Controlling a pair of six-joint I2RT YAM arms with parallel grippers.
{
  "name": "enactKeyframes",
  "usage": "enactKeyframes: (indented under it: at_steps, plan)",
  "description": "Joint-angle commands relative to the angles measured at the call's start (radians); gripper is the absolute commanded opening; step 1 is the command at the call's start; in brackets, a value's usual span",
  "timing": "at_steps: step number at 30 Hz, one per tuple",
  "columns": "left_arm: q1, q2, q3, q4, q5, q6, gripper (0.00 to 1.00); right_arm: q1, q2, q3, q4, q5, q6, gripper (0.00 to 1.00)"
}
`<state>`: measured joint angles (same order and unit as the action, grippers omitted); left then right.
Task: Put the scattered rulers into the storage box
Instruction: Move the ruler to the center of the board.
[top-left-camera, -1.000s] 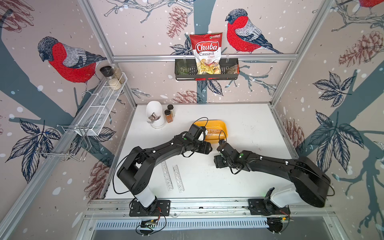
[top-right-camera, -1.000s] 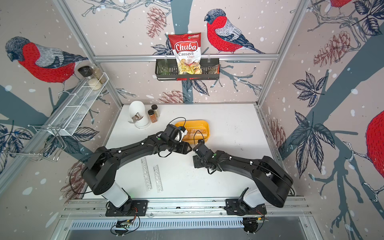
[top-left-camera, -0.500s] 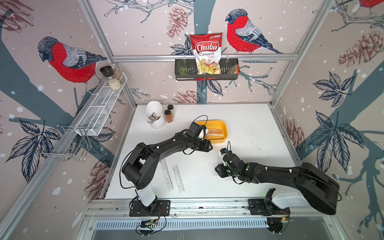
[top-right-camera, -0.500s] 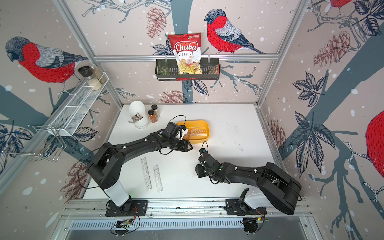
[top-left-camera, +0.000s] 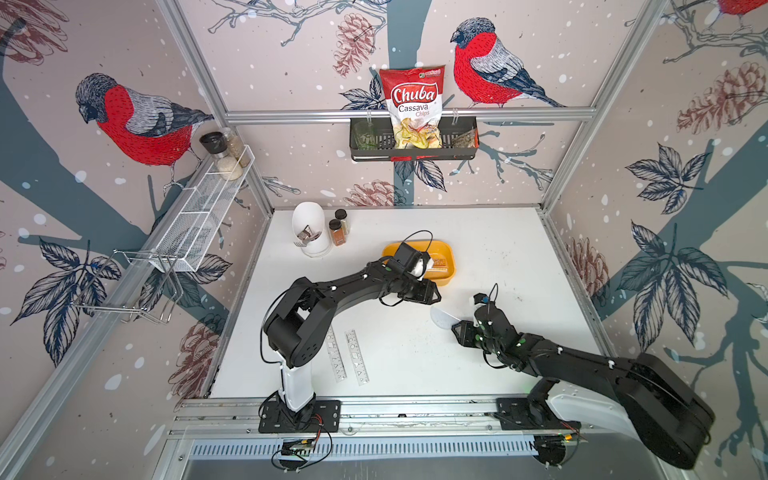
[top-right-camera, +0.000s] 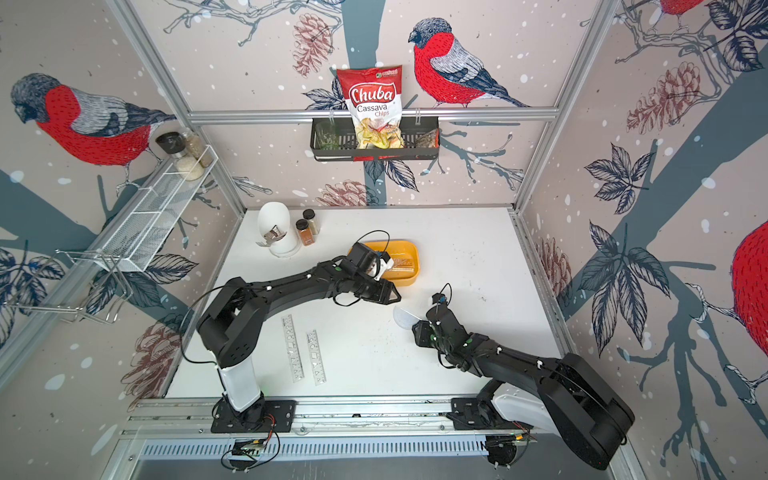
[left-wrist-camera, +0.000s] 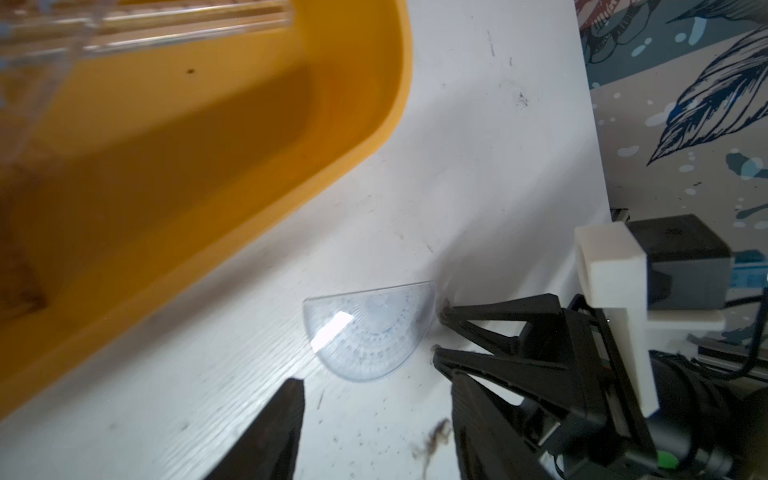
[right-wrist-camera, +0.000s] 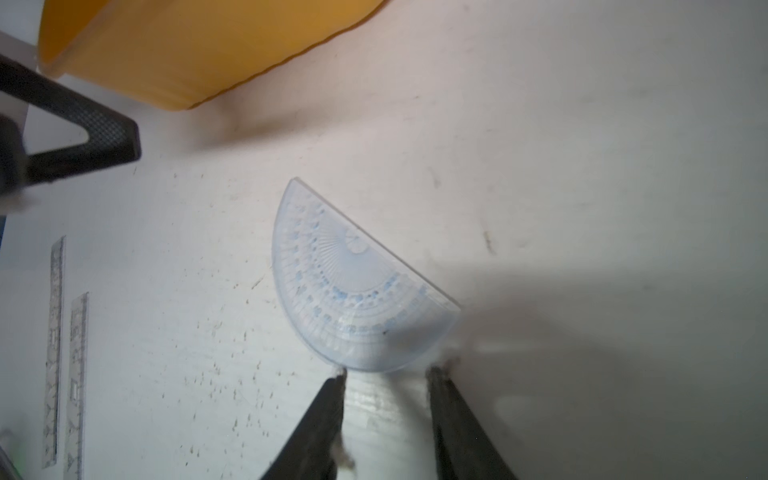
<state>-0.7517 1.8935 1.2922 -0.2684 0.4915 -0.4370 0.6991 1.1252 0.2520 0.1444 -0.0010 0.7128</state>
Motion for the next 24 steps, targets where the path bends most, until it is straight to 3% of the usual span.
enactKeyframes:
  at_steps: [1,7,15,24]
  plan:
    - [-0.022,0.076,0.09,-0.05,0.023,0.025,0.57,-0.044,-0.026,-0.025,0.021,-0.031,0.012,0.41]
    - [-0.066,0.201,0.239,-0.171,-0.013,0.081,0.54,-0.062,-0.126,-0.075,0.074,-0.108,0.015,0.43]
    - [-0.066,0.22,0.163,-0.163,-0.047,0.086,0.54,-0.104,-0.194,-0.146,0.153,-0.182,0.029,0.44]
    - [-0.066,0.199,0.085,-0.164,-0.043,0.098,0.52,-0.146,-0.072,-0.151,0.305,-0.258,0.024,0.42]
